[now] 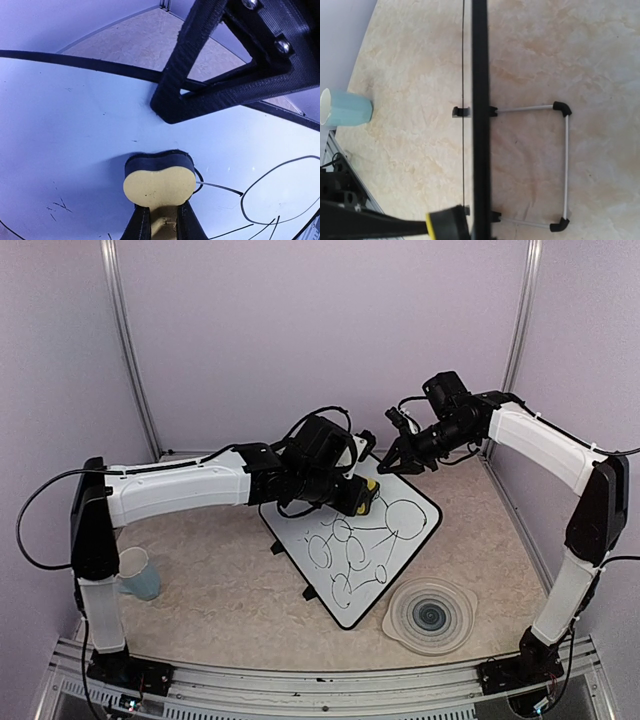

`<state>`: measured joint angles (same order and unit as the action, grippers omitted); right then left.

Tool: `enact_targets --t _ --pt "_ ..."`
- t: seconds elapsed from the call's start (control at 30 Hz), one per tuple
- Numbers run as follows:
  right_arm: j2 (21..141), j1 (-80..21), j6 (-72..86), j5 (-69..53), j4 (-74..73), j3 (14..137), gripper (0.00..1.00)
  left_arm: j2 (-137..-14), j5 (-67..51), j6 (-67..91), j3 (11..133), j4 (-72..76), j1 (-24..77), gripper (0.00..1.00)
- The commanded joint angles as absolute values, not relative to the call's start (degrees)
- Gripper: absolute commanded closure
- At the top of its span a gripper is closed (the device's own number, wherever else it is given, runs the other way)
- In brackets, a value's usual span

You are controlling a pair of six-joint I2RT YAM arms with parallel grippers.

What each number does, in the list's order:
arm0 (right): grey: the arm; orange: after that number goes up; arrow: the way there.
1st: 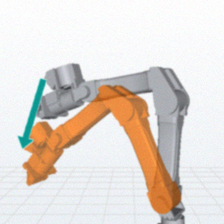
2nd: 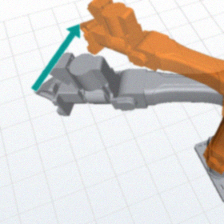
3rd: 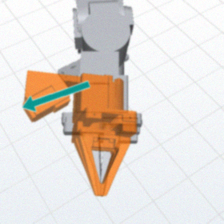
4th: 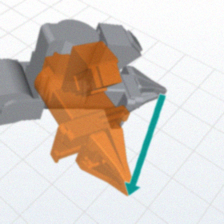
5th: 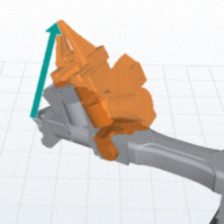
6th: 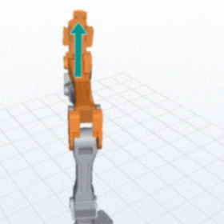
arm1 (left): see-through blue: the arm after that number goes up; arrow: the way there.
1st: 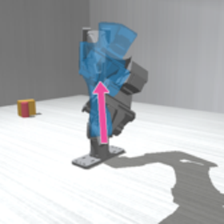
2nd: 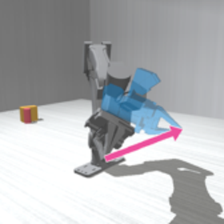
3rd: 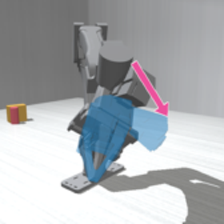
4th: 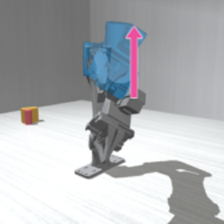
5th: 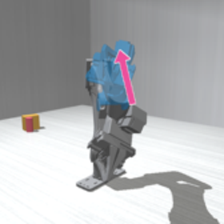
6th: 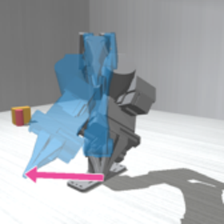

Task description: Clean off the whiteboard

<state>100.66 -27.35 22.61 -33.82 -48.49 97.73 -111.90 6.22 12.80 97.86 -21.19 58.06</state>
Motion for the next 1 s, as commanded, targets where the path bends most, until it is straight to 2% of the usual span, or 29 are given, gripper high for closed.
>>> enact_targets --t 0.0,0.1,0.23,0.5,0.73,0.97 --pt "101.22 -29.09 24.08 -37.73 -42.15 99.62 1.0 -116.55 -0.2 8.68 101.68 -29.38 62.16 1.0" --pt "101.34 -29.09 24.08 -37.71 -42.13 99.69 1.0 -118.99 2.47 6.04 105.87 -32.44 64.63 1.0" --pt "101.43 -29.09 24.16 -37.81 -42.03 99.48 1.0 -119.23 4.56 6.2 105.37 -31.46 64.95 1.0" --pt "101.43 -29.1 24.1 -37.97 -42.08 99.5 1.0 -114.99 10.34 15.23 97.64 -25.4 55.43 1.0" --pt "101.02 -29.09 24.44 -37.8 -41.41 98.6 1.0 -115.43 7.92 18.17 95.04 -20.26 48.74 1.0" --pt "101.14 -29.09 24.76 -38.08 -41.03 97.89 1.0 -112.18 2.27 13.16 90.11 -13.52 53.54 1.0"
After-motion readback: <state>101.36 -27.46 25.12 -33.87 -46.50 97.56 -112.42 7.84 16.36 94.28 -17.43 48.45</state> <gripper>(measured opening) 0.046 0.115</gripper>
